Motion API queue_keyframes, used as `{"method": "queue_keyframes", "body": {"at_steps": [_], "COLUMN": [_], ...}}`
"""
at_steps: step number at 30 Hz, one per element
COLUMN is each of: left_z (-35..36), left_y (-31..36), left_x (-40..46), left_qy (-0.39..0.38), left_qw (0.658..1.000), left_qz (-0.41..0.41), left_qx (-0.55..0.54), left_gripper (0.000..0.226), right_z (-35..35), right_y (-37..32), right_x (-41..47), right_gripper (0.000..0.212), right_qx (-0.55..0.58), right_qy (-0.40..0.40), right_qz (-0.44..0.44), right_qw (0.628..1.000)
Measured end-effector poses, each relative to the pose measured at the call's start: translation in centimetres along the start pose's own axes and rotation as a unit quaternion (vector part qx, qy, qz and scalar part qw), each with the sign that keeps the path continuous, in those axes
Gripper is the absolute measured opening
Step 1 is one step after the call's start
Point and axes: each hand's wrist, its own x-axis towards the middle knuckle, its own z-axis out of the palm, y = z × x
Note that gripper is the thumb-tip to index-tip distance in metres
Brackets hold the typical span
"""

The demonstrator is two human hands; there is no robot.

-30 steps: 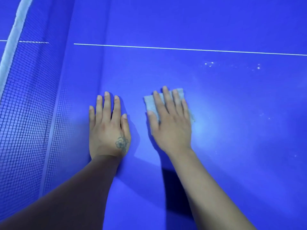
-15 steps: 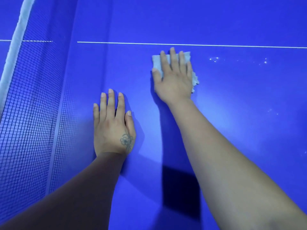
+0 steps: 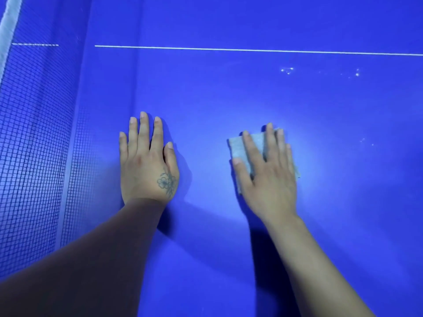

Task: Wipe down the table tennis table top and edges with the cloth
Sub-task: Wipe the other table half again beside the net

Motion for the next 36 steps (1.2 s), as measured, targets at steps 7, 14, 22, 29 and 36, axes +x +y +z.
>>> {"method": "queue_keyframes", "body": {"at_steps": [7,14,22,29,36], "left_z": [0.0,0.2,0.4,0.3,0.5], "left_y": [0.0,-0.1,-0.1,0.0,-0.1], "left_x": [0.0,-0.1,-0.2,-0.3,-0.2], "left_qy": [0.006,0.012,0.028,0.018,0.024], "left_qw": [1.000,1.000,1.000,1.000,1.000], "left_qz": [0.003,0.009,0.014,0.007,0.007], "left_qx": [0.006,0.008,-0.001,0.008,0.001], "left_gripper": [0.060,0.059,0.058,0.060,0.061], "right_z": [1.0,2.6,1.7,0.7,2.7], "right_y": [-2.1,-8.7,-5.3,-1.0,-7.1], "right_x": [10.3,7.8,-6.1,-2.7,2.3], "right_gripper": [0.064,0.059,0.056,0.060,0.069], "right_qx": [-0.014,-0.005,0.028,-0.034,-0.008], "right_qy": [0.021,0.034,-0.014,0.032,0.048], "right_qz": [0.078,-0.022,-0.074,0.040,0.032], "right_qw": [0.997,0.999,0.997,0.998,0.998]}}
